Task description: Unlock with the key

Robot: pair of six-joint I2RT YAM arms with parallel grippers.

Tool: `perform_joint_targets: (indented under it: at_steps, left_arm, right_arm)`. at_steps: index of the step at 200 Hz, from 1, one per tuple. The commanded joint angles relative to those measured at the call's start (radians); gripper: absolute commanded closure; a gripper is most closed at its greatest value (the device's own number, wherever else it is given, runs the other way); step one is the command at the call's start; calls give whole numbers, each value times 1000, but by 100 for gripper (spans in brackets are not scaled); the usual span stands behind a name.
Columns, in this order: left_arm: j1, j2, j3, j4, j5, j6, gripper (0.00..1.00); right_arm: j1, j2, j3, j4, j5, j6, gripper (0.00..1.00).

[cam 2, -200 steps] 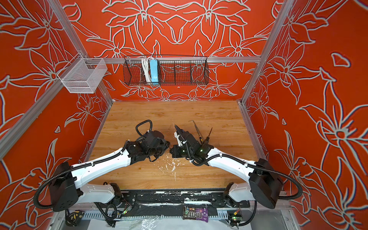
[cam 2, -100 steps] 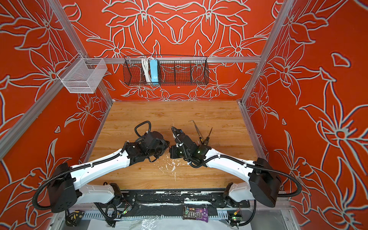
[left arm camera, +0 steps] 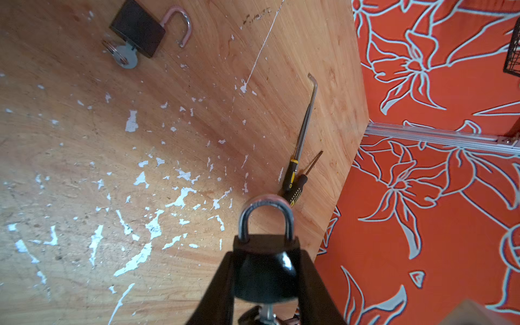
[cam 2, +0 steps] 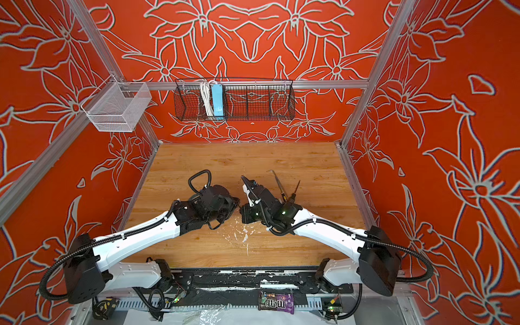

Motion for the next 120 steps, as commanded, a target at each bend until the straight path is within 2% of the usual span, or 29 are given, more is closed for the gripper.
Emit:
perform_joint_targets:
  at_steps: [1,25,70,99,120]
  left_arm:
    - [-16,-32,5,-95,-16,1,100]
    - [-16,-50,-23,-29,12,-9,100]
    - [-21,-49,-9,33,61,-59,100]
    - [-24,-35,6,81,93,-90,100]
    - [-31,-39,11,102,108,-88,100]
  right_arm:
    - [-17,-7,71,-6,-7,9,100]
    - [-12,-7,71,-49,86,11,100]
    - [36,-4,33,21,218,63,100]
    - [91,25,36,46,313,48,100]
    - [93,46,28,85,321,41,100]
